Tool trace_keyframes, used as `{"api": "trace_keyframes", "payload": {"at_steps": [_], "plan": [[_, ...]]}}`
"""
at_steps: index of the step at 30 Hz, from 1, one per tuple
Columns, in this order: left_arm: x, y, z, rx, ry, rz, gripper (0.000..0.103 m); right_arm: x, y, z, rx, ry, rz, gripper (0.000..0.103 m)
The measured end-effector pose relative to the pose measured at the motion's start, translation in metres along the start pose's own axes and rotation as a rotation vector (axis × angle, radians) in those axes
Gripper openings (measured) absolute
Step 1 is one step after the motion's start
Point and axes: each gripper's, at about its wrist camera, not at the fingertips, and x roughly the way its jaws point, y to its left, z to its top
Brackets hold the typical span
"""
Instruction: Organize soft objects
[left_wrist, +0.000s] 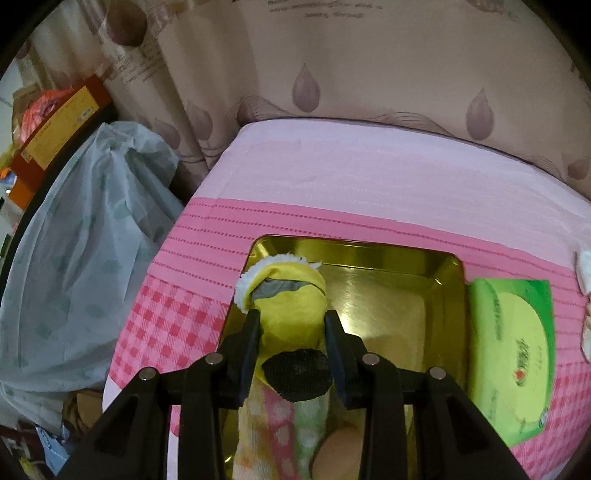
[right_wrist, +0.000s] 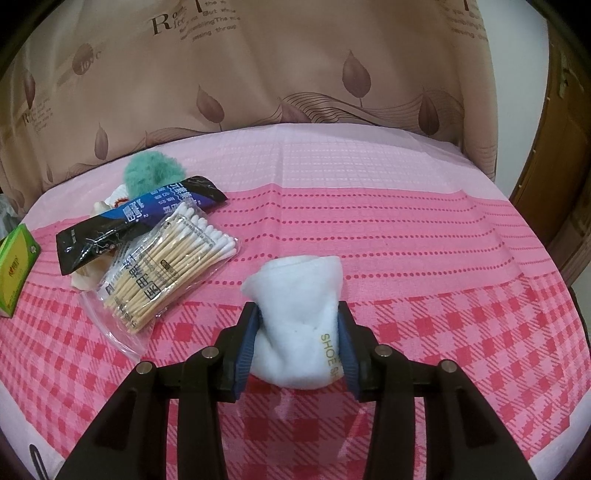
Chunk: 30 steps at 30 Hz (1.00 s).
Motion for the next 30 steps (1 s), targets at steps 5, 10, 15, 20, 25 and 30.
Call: {"api": "trace_keyframes", "payload": {"at_steps": [5, 10, 15, 20, 25, 30], "plan": [[0.016, 0.007, 0.004, -0.038, 0.022, -0.005, 0.038, 0.000, 0.005, 0.001, -0.014, 0.003, -0.013, 0.041], [0.027, 0.013, 0.005, -0.063, 0.042, -0.008, 0.042, 0.002, 0.014, 0.002, -0.025, 0.006, -0.023, 0.042], [0.030, 0.019, 0.003, -0.086, 0.048, -0.054, 0.049, 0.003, 0.017, 0.004, -0.030, 0.008, -0.029, 0.042], [0.021, 0.023, -0.001, -0.098, 0.040, -0.054, 0.049, 0.005, 0.019, 0.004, -0.035, 0.010, -0.033, 0.042], [-0.006, 0.025, -0.015, -0.092, -0.006, -0.012, 0.049, 0.006, 0.020, 0.005, -0.039, 0.011, -0.035, 0.042], [-0.043, 0.034, -0.042, -0.111, -0.081, 0.019, 0.049, 0.009, 0.021, 0.006, -0.049, 0.006, -0.046, 0.043]]}}
